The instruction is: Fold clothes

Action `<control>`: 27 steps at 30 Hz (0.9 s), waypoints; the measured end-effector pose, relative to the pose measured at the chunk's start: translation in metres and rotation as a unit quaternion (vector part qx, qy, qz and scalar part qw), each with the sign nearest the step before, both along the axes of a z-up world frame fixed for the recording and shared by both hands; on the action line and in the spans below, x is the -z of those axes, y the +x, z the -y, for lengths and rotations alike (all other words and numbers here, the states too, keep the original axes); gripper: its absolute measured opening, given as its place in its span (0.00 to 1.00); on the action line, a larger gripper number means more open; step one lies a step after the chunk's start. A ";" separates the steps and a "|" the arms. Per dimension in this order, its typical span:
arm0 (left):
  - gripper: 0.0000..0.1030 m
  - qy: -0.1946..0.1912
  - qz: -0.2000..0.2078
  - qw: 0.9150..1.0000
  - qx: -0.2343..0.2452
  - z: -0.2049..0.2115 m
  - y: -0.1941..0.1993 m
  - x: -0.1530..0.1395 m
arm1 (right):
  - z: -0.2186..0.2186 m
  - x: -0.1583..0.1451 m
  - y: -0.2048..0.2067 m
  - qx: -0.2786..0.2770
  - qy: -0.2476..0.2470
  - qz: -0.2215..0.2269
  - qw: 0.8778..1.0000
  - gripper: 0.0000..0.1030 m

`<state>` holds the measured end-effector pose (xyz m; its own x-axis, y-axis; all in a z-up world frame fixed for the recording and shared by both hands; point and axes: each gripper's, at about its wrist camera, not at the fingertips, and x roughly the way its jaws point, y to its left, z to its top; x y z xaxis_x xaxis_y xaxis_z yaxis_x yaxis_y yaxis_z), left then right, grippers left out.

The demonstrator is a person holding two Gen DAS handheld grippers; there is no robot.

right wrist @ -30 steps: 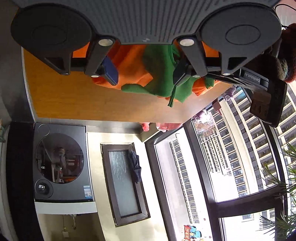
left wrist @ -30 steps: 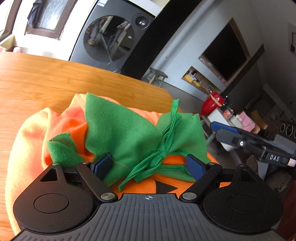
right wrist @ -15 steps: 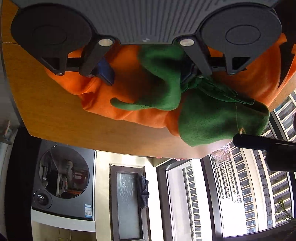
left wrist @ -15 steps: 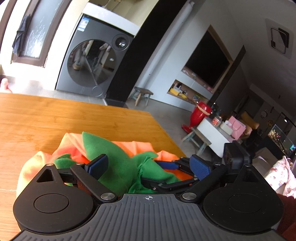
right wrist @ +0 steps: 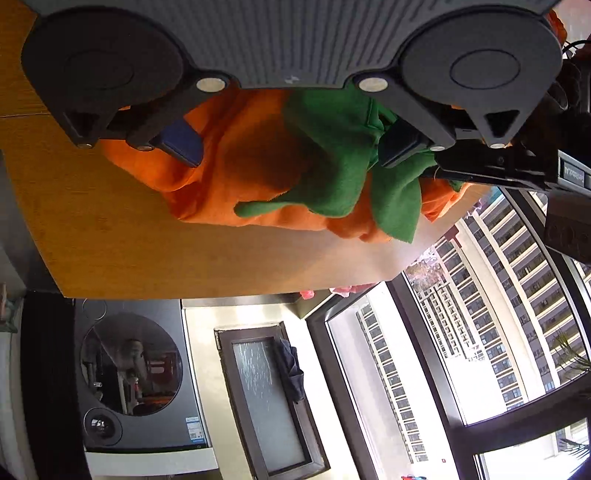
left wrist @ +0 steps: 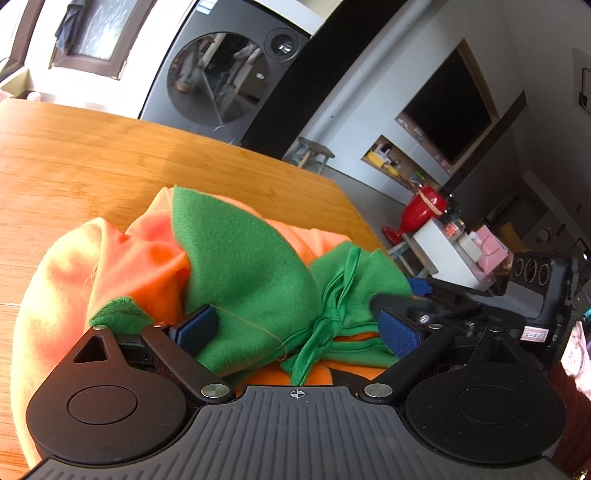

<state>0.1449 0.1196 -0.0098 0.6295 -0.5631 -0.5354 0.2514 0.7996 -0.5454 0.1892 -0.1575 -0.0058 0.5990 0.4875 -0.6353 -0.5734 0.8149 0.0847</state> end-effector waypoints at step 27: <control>0.97 -0.018 0.000 0.999 0.033 0.013 -0.028 -0.003 | -0.001 -0.030 -0.012 0.037 -0.026 0.107 0.993 0.98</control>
<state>0.1164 0.1066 -0.0068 0.5906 -0.6229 -0.5131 0.3036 0.7606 -0.5739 0.1774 -0.1569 0.0243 0.7558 0.4073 -0.5127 -0.5124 0.8554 -0.0758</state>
